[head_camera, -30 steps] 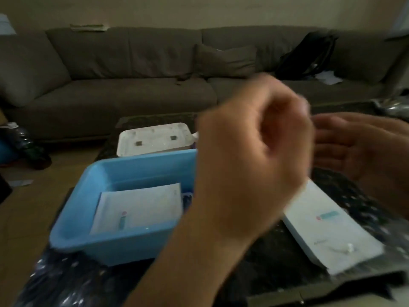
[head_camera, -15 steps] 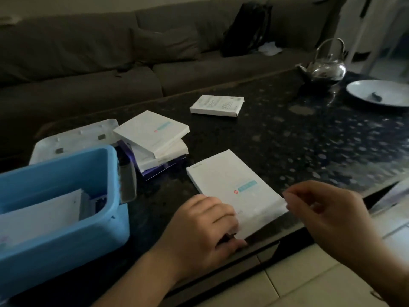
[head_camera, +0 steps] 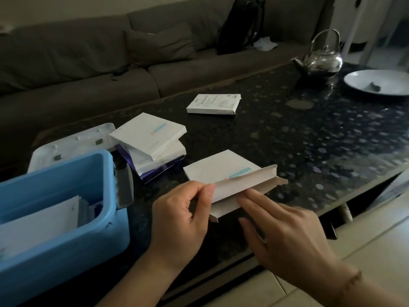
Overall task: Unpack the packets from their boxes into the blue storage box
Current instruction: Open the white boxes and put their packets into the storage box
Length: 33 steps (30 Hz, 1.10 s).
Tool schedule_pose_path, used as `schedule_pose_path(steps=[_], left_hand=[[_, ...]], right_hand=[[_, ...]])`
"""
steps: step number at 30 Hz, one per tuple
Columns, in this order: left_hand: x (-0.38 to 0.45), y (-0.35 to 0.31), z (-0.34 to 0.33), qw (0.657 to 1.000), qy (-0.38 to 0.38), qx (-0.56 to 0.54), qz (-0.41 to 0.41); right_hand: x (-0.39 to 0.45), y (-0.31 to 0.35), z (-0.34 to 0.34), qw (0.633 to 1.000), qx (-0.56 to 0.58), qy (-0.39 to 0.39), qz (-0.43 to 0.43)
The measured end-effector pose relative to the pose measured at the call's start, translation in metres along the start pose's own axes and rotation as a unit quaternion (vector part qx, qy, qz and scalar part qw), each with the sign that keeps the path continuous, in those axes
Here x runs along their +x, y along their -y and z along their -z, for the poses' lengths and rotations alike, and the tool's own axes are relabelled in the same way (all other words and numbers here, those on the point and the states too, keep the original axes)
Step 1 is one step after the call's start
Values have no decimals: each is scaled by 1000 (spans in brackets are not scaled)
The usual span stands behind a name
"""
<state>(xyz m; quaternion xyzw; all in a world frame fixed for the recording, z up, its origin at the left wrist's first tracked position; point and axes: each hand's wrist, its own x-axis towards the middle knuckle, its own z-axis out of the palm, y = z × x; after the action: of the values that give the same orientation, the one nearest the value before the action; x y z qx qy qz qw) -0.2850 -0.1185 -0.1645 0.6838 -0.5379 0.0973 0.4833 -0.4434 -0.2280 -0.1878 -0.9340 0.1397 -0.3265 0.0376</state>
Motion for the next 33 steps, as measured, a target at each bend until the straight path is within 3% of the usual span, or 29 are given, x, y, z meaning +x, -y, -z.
schedule_pose_path(steps=[9, 20, 25, 33], left_hand=[[5, 3, 5, 1000, -18, -3, 5], [3, -2, 4, 1000, 4, -9, -9], [3, -2, 5, 1000, 0, -10, -12], [2, 2, 5, 999, 29, -28, -20]], right_hand=[[2, 5, -19, 995, -92, 34, -9], [-1, -4, -17, 996, -58, -50, 42], [-5, -7, -11, 996, -38, -37, 72], [-17, 2, 15, 990, -11, -92, 109]])
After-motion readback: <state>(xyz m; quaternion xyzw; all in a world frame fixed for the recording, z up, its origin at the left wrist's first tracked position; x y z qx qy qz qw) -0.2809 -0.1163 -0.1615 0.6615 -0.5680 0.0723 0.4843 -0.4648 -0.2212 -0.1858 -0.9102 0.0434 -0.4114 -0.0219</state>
